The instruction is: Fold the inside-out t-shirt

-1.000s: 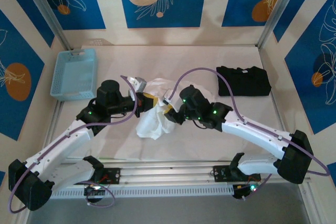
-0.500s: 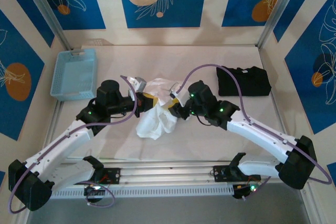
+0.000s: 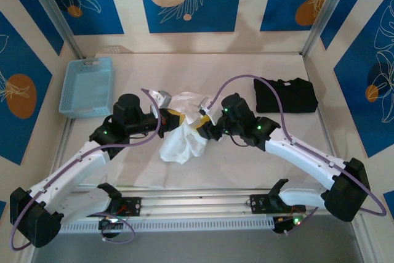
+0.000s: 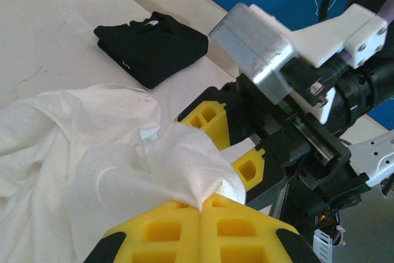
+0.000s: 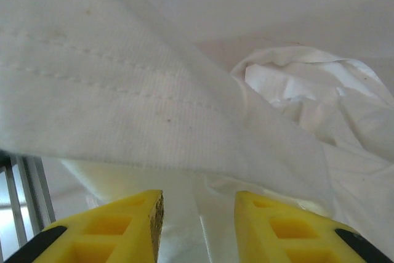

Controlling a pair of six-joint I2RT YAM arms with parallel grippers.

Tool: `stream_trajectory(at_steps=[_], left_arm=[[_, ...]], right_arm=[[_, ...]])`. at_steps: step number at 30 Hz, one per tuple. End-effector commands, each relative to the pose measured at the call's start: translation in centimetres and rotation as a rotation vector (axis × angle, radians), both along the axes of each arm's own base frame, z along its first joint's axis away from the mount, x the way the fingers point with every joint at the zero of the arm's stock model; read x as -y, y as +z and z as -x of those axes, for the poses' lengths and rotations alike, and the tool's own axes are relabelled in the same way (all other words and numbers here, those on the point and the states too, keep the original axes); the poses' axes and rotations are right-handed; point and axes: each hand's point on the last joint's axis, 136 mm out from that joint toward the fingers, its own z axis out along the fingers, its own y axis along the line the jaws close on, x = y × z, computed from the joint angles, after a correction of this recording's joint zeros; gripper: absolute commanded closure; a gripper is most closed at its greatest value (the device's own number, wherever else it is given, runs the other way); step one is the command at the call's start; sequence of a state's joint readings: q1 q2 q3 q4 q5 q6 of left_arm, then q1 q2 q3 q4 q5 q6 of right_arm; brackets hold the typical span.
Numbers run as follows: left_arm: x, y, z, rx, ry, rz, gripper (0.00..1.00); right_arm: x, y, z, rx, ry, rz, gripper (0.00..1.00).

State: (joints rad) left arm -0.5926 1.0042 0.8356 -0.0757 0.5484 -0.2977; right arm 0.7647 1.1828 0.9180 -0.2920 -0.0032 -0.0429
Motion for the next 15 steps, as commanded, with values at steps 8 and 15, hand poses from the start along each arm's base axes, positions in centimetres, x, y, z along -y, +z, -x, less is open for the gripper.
stream_trajectory(at_steps=[8,15], left_arm=[[-0.3,1.4,-0.3,0.029,0.012,0.017,1.0],[-0.9,0.4,-1.4,0.018,0.087,-0.021,1.0]], right_arm=[[0.1,-2.5,-0.9,-0.001,-0.022,0.071,0.66],[0.5,1.1,0.6,0.004,0.011,-0.05,1.0]])
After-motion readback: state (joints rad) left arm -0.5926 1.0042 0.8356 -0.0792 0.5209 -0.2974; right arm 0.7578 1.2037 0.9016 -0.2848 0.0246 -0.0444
